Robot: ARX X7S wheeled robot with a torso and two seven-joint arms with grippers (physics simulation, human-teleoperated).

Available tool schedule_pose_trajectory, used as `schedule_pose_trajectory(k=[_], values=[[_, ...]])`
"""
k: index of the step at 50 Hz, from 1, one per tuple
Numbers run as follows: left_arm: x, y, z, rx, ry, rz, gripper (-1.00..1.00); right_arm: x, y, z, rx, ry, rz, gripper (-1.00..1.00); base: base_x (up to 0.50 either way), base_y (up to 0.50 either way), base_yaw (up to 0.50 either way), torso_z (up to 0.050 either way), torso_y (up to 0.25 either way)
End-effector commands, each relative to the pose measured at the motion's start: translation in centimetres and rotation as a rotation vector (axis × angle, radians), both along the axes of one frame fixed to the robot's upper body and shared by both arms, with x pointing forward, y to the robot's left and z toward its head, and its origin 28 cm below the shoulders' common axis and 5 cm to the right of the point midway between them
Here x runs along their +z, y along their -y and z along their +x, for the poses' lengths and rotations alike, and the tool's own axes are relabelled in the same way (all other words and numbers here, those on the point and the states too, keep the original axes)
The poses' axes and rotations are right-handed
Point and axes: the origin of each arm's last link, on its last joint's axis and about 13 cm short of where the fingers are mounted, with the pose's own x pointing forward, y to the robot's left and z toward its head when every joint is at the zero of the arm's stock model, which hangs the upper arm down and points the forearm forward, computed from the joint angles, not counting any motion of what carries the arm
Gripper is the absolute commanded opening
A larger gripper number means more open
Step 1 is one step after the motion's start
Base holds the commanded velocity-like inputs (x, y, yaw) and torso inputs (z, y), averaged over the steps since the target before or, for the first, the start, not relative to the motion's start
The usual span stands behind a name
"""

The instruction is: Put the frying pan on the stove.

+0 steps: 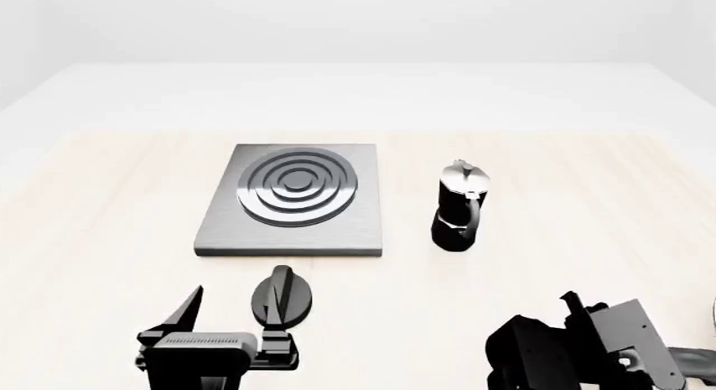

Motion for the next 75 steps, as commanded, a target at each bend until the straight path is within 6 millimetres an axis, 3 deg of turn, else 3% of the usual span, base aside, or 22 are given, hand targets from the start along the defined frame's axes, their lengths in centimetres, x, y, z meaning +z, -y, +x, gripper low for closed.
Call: schedule_pose_trajectory(k=[1,75], values=[[-0.2,0.0,0.0,0.000,-0.002,0.001,1.00,0.8,-0.6,-1.1,0.082,0.045,-0.086,-1.00,0.00,0.00,0.00,0.000,0.000],[-0.2,0.0,0.0,0.004,-0.005,0.003,1.00,5.1,-4.8,-5.7,0.389,0.272,-0.218,-1.00,0.00,0.00,0.00,0.000,0.001]])
